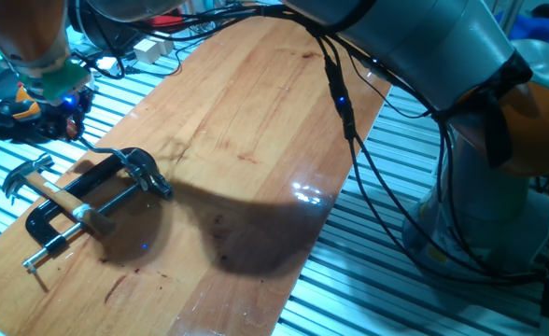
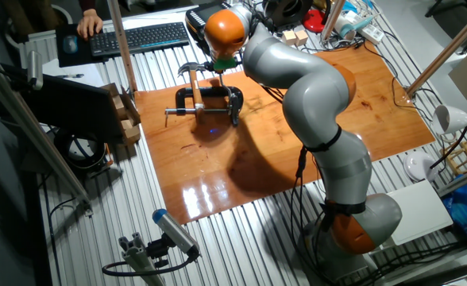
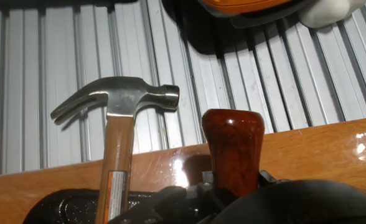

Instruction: Pull up the lever

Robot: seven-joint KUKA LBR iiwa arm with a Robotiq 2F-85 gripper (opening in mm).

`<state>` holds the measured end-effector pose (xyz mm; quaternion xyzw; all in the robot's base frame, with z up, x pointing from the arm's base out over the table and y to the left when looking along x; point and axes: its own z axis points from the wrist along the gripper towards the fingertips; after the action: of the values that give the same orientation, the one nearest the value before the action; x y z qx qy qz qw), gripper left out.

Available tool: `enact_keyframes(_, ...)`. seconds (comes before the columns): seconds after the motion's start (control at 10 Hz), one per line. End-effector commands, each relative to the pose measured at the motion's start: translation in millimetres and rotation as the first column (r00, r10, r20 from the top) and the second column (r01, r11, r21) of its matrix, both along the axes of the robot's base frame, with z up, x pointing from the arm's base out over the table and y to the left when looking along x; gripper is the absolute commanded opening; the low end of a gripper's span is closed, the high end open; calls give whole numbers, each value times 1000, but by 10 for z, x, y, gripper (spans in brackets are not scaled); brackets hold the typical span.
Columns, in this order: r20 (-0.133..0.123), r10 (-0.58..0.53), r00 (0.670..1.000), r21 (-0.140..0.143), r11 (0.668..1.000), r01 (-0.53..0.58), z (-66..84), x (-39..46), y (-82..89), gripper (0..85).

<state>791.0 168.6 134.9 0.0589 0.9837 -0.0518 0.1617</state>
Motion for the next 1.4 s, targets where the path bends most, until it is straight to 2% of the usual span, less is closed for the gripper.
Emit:
enact_keyframes(0.0, -4, 3, 1000, 3, 1000, -3, 17, -6, -7, 0)
enact_keyframes(0.6, -30, 10, 1000, -2, 1000, -10, 147, -96, 2, 0)
enact_keyframes(1.0, -49, 17, 999, -1, 1000, -17, 223, -203, 40, 0)
enact_keyframes(1.2, -57, 16, 998, 1, 1000, -16, 249, -283, 82, 0)
enact_keyframes(1.3, -62, 21, 998, 1, 1000, -21, 253, -291, 85, 0)
